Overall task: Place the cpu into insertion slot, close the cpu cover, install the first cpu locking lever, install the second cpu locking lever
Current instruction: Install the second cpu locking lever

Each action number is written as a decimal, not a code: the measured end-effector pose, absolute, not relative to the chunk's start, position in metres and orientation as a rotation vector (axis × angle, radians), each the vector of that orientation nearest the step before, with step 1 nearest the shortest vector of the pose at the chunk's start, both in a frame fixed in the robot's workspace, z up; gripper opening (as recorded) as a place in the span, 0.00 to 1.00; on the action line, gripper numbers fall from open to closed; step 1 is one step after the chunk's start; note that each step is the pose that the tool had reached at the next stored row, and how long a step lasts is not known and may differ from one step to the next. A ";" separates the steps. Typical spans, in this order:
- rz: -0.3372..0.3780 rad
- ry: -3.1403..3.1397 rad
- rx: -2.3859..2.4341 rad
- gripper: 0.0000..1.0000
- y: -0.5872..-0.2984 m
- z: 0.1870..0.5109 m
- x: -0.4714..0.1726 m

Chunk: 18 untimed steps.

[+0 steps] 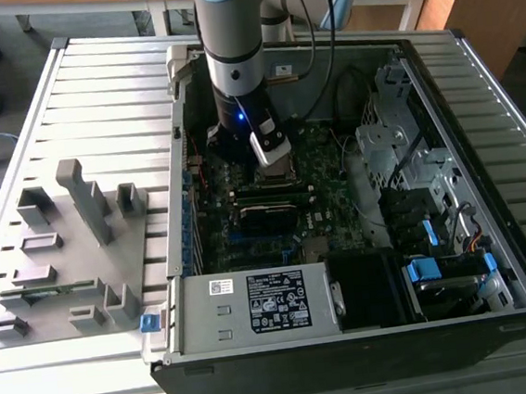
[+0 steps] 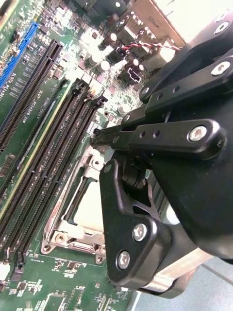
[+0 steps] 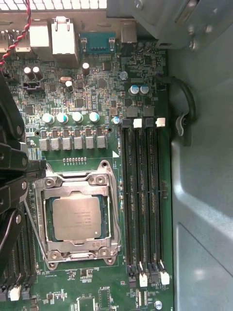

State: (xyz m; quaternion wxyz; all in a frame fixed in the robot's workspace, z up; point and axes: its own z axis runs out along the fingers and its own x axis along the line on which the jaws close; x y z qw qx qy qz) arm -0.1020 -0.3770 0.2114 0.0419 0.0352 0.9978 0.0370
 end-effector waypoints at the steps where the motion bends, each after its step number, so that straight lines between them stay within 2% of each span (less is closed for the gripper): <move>1: 0.113 3.054 0.108 0.10 -0.377 0.212 -0.102; 18: 0.114 3.054 0.108 0.10 -0.377 0.232 -0.102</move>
